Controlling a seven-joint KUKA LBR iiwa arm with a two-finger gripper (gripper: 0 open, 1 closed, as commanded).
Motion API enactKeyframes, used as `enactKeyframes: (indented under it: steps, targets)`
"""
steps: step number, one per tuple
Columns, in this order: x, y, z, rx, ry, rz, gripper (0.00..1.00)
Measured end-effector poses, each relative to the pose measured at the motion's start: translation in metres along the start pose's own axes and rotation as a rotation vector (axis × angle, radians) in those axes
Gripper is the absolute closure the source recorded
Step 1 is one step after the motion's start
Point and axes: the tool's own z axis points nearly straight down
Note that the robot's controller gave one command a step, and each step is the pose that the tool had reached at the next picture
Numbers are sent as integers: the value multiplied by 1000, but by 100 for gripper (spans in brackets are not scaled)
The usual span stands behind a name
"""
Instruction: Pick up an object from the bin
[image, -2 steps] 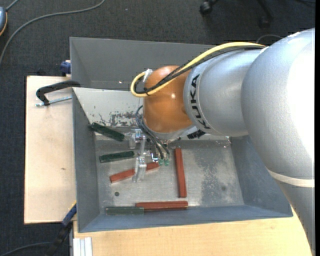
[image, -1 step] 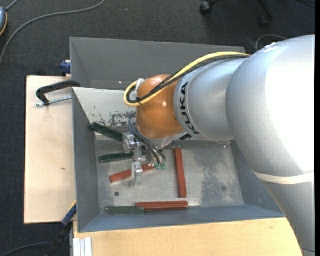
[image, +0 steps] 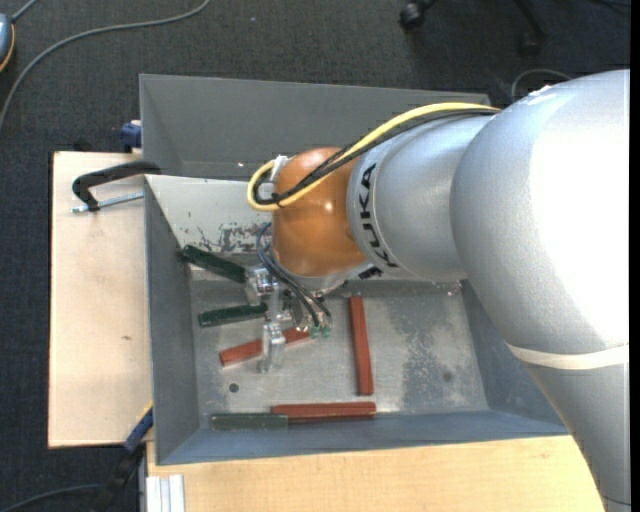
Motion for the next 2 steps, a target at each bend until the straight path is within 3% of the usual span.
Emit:
enactKeyframes:
  steps: [1, 2]
  targets:
    - [0, 1, -1, -1, 0, 0, 100]
    - [-4, 1, -92, -1, -9, 0, 100]
